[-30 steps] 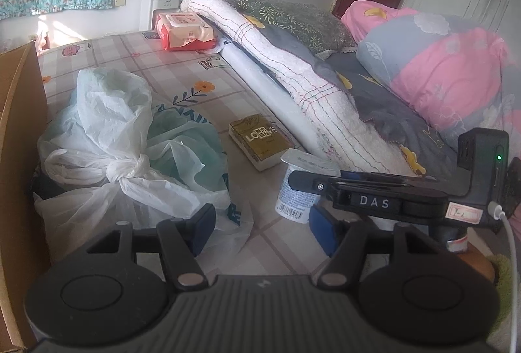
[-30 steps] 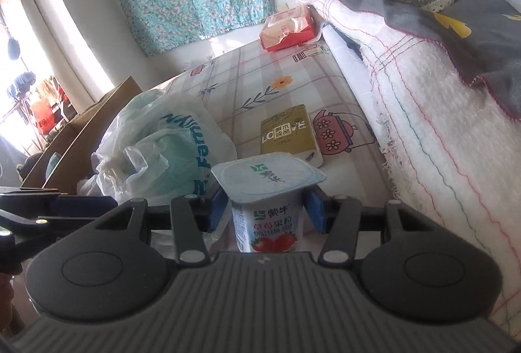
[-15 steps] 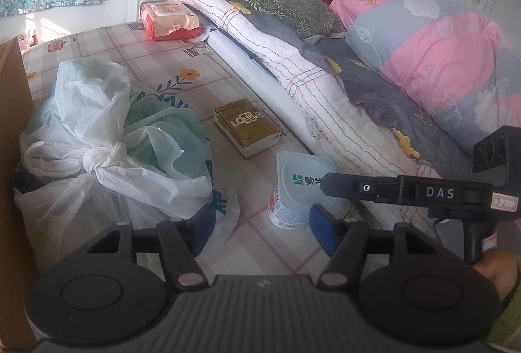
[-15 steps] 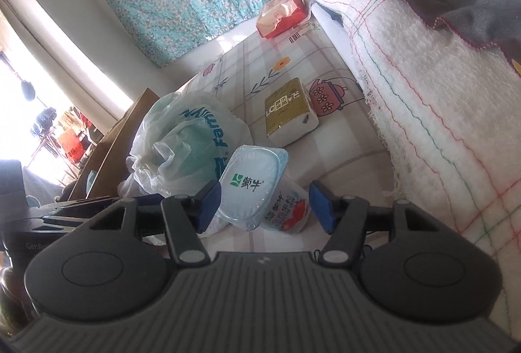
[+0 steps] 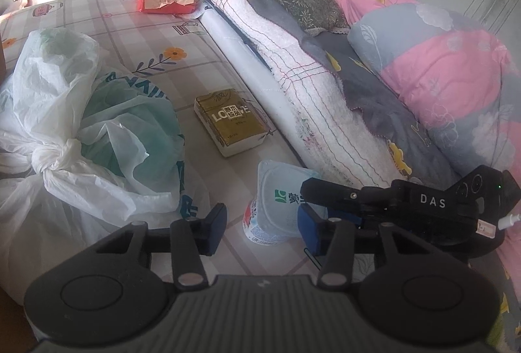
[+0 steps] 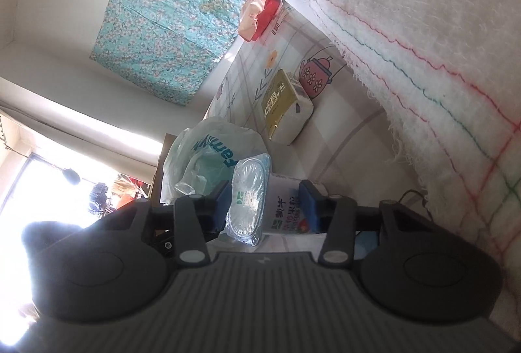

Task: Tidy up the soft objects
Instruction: 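Lift the yogurt cup with the right gripper and turn it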

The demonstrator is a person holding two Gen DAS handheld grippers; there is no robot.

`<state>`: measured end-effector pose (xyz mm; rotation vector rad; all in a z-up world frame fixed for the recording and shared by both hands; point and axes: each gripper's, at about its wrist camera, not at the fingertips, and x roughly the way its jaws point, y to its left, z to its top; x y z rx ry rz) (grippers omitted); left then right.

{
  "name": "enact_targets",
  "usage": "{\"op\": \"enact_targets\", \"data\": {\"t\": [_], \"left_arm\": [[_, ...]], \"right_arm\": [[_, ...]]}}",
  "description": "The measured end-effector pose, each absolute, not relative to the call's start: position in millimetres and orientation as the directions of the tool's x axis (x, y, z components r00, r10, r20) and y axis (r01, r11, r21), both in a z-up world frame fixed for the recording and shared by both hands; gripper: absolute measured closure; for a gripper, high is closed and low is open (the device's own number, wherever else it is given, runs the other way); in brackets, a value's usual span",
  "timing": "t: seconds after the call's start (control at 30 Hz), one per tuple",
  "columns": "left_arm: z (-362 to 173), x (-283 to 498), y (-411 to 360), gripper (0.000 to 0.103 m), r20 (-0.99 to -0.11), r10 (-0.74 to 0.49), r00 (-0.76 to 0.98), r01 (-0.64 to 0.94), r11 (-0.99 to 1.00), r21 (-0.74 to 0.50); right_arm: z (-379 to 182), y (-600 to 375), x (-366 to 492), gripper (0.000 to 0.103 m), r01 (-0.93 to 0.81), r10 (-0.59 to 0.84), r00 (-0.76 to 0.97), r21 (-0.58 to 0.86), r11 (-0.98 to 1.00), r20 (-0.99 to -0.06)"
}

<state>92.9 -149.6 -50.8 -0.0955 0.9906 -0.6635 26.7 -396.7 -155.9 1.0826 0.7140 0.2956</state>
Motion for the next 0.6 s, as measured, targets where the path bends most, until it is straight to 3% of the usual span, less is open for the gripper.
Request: {"op": "enact_targets", "data": {"t": [0.1, 0.2, 0.6], "left_arm": [[-57, 99, -158, 0.064, -0.752, -0.561, 0.347, 0.474, 0.796, -0.375], [-61, 103, -162, 0.065, -0.749, -0.576, 0.328, 0.466, 0.788, -0.402], [-57, 100, -161, 0.069, -0.758, -0.570, 0.317, 0.450, 0.794, -0.409]], "right_arm": [[-160, -400, 29, 0.071, 0.125, 0.557, 0.744, 0.895, 0.429, -0.370], [-163, -403, 29, 0.074, 0.137, 0.561, 0.741, 0.901, 0.412, -0.369], [-150, -401, 28, 0.075, 0.103, 0.561, 0.763, 0.917, 0.384, -0.321]]}}
